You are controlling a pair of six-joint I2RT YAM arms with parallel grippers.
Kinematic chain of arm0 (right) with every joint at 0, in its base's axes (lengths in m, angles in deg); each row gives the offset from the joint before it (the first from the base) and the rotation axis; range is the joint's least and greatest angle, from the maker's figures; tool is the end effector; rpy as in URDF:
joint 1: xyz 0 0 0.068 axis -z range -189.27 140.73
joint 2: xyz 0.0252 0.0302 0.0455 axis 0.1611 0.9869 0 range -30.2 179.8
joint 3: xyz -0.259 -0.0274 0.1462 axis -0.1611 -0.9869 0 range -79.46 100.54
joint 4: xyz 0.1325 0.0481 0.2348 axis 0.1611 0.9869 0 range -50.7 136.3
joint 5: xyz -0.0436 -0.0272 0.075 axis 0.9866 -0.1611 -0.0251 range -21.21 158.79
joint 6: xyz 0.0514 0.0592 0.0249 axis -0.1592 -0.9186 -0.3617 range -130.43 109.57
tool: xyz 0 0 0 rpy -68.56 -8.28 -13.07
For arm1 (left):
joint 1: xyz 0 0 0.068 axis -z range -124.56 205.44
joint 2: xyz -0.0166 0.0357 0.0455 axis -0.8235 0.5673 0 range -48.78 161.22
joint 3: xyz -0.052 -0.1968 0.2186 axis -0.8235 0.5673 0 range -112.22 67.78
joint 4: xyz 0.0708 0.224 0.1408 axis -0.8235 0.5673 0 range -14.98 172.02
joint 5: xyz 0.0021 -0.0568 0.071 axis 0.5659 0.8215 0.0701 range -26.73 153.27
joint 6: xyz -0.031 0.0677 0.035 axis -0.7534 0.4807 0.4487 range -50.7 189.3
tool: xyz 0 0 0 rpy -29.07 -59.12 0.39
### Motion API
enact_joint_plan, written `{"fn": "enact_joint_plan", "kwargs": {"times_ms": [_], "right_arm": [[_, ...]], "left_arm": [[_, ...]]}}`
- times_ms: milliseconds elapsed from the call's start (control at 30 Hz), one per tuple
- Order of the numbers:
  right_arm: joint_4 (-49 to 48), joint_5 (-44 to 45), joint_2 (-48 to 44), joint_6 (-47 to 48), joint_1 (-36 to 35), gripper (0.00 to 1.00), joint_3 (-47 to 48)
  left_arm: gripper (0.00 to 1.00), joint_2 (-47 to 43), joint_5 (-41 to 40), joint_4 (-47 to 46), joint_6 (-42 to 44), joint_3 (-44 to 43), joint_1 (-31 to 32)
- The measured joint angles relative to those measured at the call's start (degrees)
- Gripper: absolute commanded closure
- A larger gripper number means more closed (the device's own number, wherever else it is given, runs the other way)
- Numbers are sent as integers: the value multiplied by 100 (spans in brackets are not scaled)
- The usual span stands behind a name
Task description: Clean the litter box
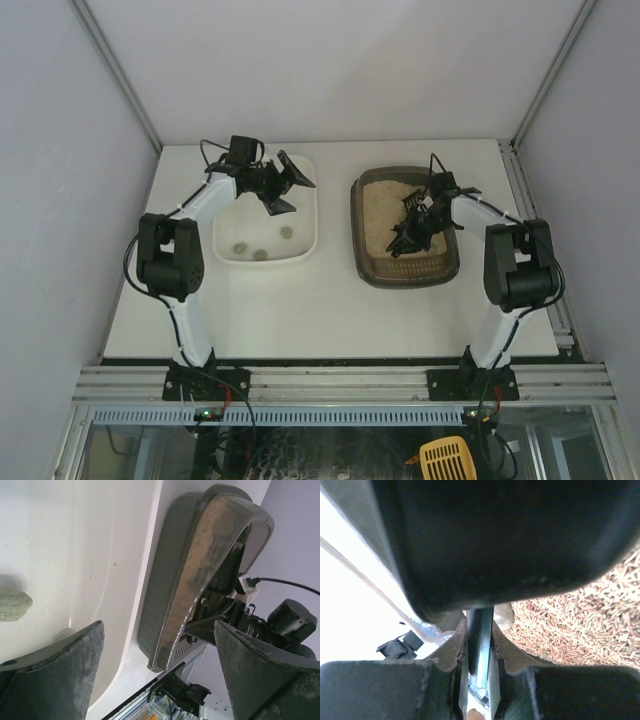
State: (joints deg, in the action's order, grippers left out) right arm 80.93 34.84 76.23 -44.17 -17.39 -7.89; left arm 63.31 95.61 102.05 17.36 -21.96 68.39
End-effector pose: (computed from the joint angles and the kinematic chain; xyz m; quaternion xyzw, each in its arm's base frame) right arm 0.3701 0.0932 0.1643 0.1771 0.9338 0.3110 0.0015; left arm 0.4576 -0.1447 0.2380 -0.2095 0.8814 -0.3992 0.1412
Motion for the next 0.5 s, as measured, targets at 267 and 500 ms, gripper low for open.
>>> {"fn": "enact_joint_plan", "kwargs": {"times_ms": [267,500], "right_arm": [[-970,-304,-599,-166,0,100,-1062],[-1309,-310,-1008,-219,28,100,-1373]], "left_arm": [[7,28,4,0,2,0,0],[9,55,4,-4,26,0,0]]}}
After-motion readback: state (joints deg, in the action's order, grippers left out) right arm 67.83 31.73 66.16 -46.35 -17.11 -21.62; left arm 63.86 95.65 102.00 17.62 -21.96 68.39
